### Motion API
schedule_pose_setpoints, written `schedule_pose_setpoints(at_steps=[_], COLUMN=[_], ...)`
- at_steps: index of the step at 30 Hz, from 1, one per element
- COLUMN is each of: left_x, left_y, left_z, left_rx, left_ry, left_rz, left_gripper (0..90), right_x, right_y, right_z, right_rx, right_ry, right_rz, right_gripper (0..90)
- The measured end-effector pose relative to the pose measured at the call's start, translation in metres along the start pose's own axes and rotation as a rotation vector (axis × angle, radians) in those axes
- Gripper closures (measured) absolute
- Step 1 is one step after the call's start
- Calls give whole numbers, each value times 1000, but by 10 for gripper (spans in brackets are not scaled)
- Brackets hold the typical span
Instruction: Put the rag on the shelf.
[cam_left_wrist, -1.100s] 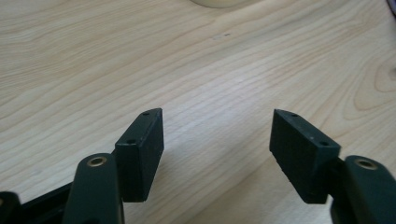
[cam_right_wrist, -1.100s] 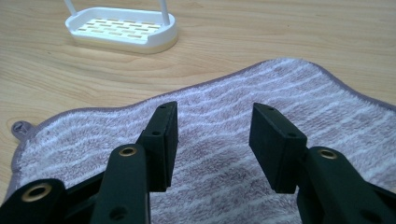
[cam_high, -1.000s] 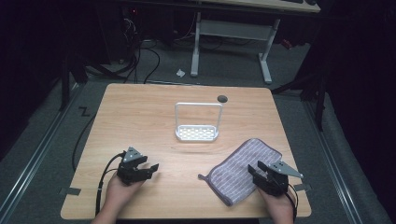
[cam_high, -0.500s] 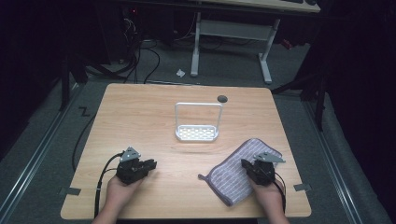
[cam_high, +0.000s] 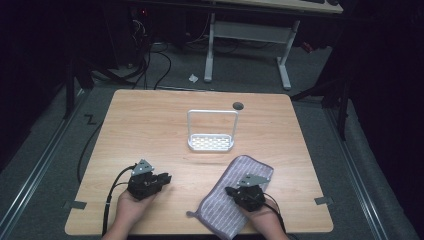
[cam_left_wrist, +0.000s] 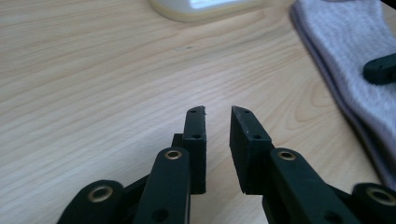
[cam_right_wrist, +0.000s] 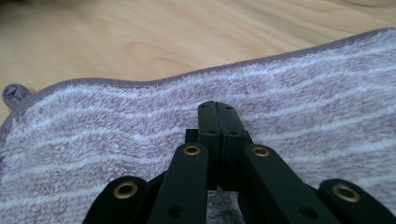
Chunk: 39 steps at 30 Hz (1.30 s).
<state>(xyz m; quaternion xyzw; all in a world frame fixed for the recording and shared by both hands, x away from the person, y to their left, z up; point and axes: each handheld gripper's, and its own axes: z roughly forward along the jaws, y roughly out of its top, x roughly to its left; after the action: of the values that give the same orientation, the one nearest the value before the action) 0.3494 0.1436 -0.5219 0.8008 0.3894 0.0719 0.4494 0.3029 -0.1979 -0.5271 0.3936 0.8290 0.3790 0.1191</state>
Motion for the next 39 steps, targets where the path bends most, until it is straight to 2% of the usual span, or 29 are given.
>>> schedule_pose_setpoints(at_steps=[1, 2, 3, 4, 6, 8, 11, 12, 13, 14, 15, 16, 17, 18, 21, 22, 25, 29, 32, 36, 39], left_x=[-8, -13, -13, -17, -30, -46, -65, -65, -68, -71, -71, -72, -73, -74, -78, -80, -80, -81, -82, -81, -81], left_y=[1, 2, 2, 3, 6, 11, 18, 18, 19, 20, 20, 20, 21, 21, 22, 23, 24, 22, 20, 14, 6], left_z=[5, 7, 7, 10, 16, 22, 37, 37, 41, 49, 49, 52, 55, 57, 63, 66, 70, 76, 72, 65, 54], left_rx=[9, 13, 13, 19, 22, 24, 43, 43, 49, 65, 65, 67, 70, 72, 75, 79, 85, 107, 116, 119, 122], left_ry=[-19, -28, -28, -42, -93, -112, -132, -132, -136, -139, -139, -142, -148, -151, -165, -172, -171, -169, -165, -169, -170], left_rz=[21, 30, 30, 36, 42, 94, 156, 156, 161, 181, 181, 179, 179, 180, 188, 193, 201, 216, 230, 224, 215], left_gripper=[762, 762, 762, 762, 762, 762, 771, 775, 775, 783, 784, 784, 786, 786, 785, 783, 784, 788, 793, 795, 795], right_x=[14, 21, 21, 32, 36, 41, 32, 32, 27, 15, 15, 9, -5, -5, -20, -25, -28, -26, -25, -26, -26], right_y=[2, 3, 3, 5, 6, 7, 8, 8, 6, -1, -1, -4, -10, -10, -19, -24, -29, -31, -30, -26, -18], right_z=[5, 8, 8, 11, 12, 9, -7, -7, -13, -24, -24, -30, -41, -41, -51, -52, -51, -48, -38, -31, -22], right_rx=[2, 3, 3, 3, 0, -18, -75, -75, -87, -97, -97, -98, -108, -108, -115, -109, -87, -64, -31, -29, -31], right_ry=[41, 57, 57, 89, 98, 98, 48, 48, 31, -11, -11, -43, -82, -82, -108, -114, -110, -117, -123, -118, -113], right_rz=[-28, -41, -41, -74, -86, -95, -83, -83, -63, -28, -28, -18, 33, 33, 84, 105, 126, 113, 106, 104, 81], right_gripper=[900, 900, 900, 900, 900, 900, 900, 900, 900, 900, 900, 900, 900, 900, 900, 900, 900, 900, 900, 900, 900])
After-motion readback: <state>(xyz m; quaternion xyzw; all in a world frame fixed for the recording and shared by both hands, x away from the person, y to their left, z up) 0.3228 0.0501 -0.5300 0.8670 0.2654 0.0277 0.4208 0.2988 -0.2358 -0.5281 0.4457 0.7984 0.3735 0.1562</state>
